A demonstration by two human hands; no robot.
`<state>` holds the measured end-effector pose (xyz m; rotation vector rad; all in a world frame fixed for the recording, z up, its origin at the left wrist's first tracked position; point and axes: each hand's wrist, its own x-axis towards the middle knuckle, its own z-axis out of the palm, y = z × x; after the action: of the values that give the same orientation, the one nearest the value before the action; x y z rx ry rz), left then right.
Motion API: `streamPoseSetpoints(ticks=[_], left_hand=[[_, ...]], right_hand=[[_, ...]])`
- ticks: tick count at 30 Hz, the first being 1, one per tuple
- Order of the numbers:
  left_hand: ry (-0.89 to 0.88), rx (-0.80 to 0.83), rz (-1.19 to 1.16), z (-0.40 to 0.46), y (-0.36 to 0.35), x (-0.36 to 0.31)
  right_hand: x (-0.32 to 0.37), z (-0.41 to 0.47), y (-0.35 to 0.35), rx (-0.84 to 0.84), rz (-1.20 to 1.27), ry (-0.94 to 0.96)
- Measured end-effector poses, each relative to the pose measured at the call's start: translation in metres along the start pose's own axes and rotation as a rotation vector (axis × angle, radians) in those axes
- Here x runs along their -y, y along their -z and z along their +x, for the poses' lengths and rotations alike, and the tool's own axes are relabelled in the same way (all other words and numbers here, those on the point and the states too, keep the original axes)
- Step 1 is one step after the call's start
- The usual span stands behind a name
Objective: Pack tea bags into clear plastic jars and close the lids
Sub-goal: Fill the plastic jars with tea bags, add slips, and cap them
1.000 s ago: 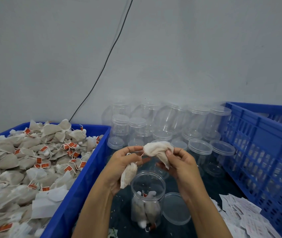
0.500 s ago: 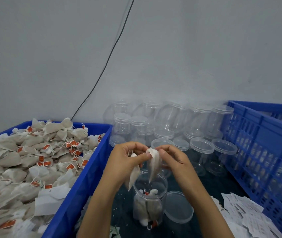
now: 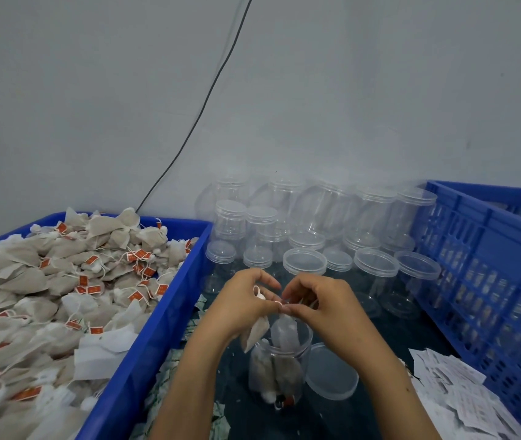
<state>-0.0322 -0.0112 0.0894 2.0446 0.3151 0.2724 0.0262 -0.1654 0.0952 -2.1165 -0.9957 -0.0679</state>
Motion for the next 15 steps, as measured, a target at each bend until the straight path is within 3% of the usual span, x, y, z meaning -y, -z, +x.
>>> streamPoseSetpoints(ticks=[5, 10, 13, 15], left_hand=[[0.038, -0.016, 0.061, 0.001, -0.004, -0.002], [0.089, 0.044, -0.015, -0.004, 0.003, -0.004], [0.080, 0.067, -0.055, -0.004, 0.006, -0.001], [0.091, 0.079, -0.108, -0.005, 0.009, 0.001]], right_hand=[[0.008, 0.005, -0.013, 0.157, -0.277, -0.070], [0.017, 0.029, -0.012, 0.183, -0.551, -0.003], [0.019, 0.036, -0.002, 0.198, -0.549, -0.019], [0.017, 0.036, 0.001, 0.179, -0.416, -0.053]])
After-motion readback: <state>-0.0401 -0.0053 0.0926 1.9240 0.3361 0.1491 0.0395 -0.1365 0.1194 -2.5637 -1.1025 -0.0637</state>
